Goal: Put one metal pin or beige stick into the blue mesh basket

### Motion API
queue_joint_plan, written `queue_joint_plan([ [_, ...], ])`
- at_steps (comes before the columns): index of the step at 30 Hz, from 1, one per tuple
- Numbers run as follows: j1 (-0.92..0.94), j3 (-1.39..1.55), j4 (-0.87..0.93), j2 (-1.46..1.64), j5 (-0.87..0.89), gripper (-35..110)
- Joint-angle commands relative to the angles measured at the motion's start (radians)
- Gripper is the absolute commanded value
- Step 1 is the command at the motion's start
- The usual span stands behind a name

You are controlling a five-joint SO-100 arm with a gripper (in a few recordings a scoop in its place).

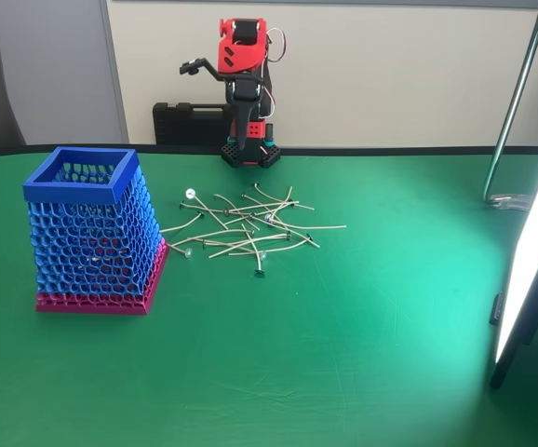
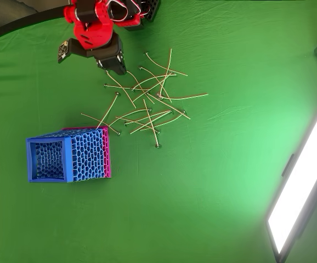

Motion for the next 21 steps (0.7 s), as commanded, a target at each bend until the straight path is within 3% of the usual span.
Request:
queue_joint_plan([
  [1, 0.017, -0.069, -0.034, -0.115, -0.018, 1],
  [10, -0.002, -0.184, -0.052, -0.278, -0.091, 1],
  [21, -0.021, -0.305, -0.052, -0.443, -0.35, 1],
])
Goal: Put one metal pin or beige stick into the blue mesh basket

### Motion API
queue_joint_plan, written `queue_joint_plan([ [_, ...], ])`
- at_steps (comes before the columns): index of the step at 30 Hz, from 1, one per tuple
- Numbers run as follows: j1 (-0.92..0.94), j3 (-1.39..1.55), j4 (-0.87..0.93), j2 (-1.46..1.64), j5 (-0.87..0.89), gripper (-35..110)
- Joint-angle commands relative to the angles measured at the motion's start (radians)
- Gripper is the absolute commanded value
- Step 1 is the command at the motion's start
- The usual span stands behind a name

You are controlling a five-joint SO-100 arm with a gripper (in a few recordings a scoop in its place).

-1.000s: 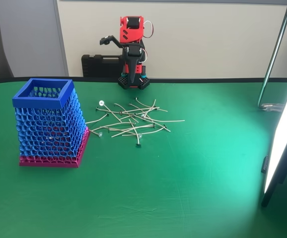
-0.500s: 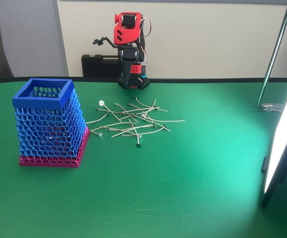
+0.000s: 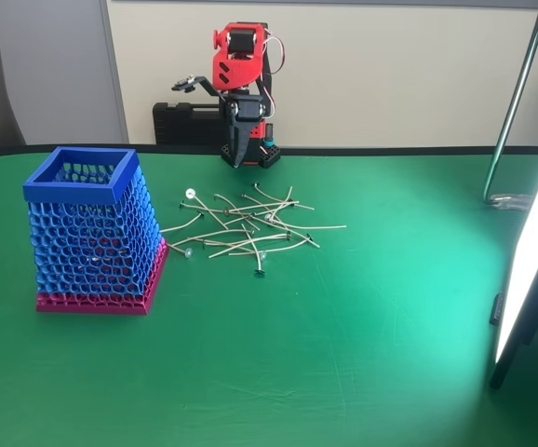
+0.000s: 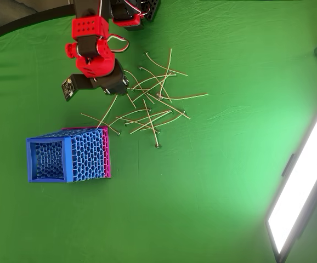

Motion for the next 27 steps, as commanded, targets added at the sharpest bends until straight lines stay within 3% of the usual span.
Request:
queue_joint_plan([
  [1, -0.014, -0.043, -0.012, -0.038, -0.064, 1],
  [12, -0.081, 0.017, -0.041, -0.083, -0.141, 1],
  [27, -0.112, 0.094, -0.127, -0.161, -0.178, 15],
])
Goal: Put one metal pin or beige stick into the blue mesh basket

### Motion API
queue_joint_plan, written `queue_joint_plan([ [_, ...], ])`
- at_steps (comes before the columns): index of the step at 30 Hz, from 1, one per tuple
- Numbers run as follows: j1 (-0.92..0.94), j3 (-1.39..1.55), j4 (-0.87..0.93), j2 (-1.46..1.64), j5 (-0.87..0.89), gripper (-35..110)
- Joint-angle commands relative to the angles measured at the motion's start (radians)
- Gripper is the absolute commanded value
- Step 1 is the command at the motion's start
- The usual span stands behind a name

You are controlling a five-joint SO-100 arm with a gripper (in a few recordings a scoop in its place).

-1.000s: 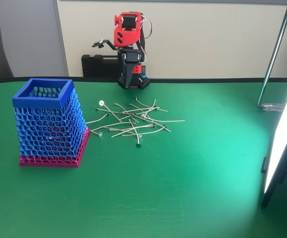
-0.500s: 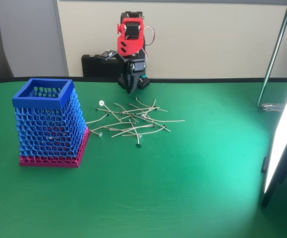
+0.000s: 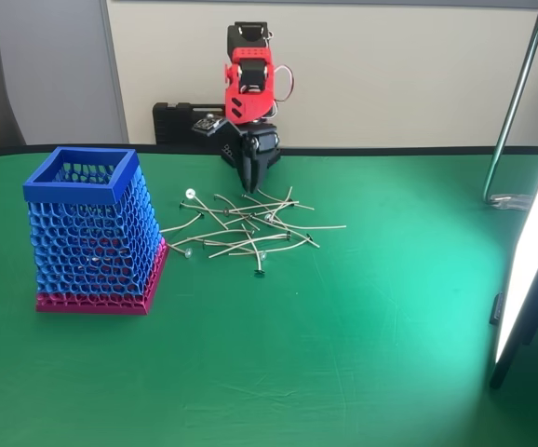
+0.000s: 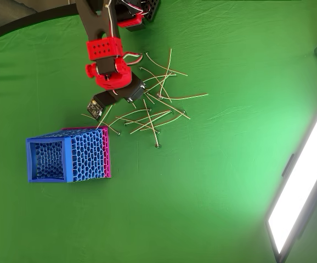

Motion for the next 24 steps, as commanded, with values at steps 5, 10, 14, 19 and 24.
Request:
queue_joint_plan([
  [5, -0.026, 0.015, -0.009, -0.005, 0.005, 15],
  [10, -0.035, 0.04, -0.011, 0.008, 0.008, 18],
  [14, -0.034, 0.061, -0.014, 0.015, 0.003, 18],
  [19, -0.025, 0.095, -0.028, 0.031, -0.005, 18],
  [24, -0.005, 0.101, -0.032, 0.031, -0.005, 18],
])
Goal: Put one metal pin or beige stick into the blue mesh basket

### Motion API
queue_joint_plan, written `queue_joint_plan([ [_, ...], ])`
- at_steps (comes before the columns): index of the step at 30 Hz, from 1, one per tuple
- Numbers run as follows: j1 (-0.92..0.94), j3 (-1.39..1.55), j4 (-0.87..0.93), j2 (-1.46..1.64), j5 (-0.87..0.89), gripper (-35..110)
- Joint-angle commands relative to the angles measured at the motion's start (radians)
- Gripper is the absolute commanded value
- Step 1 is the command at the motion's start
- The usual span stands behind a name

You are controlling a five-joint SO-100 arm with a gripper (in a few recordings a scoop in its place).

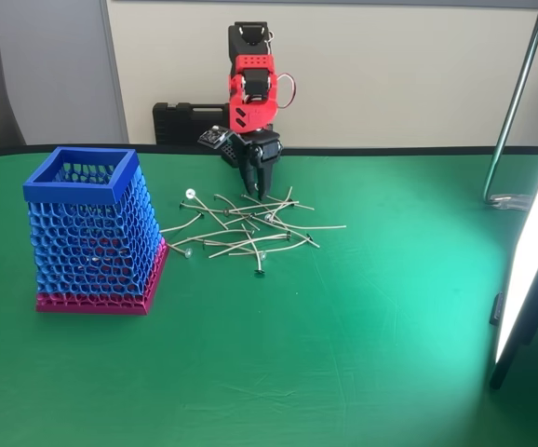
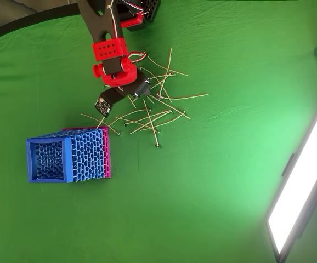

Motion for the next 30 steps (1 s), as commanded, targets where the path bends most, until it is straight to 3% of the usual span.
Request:
queue_joint_plan([
  [1, 0.017, 0.003, -0.006, 0.037, -0.015, 18],
  [30, 0.071, -0.02, -0.112, -0.12, -0.227, 21],
])
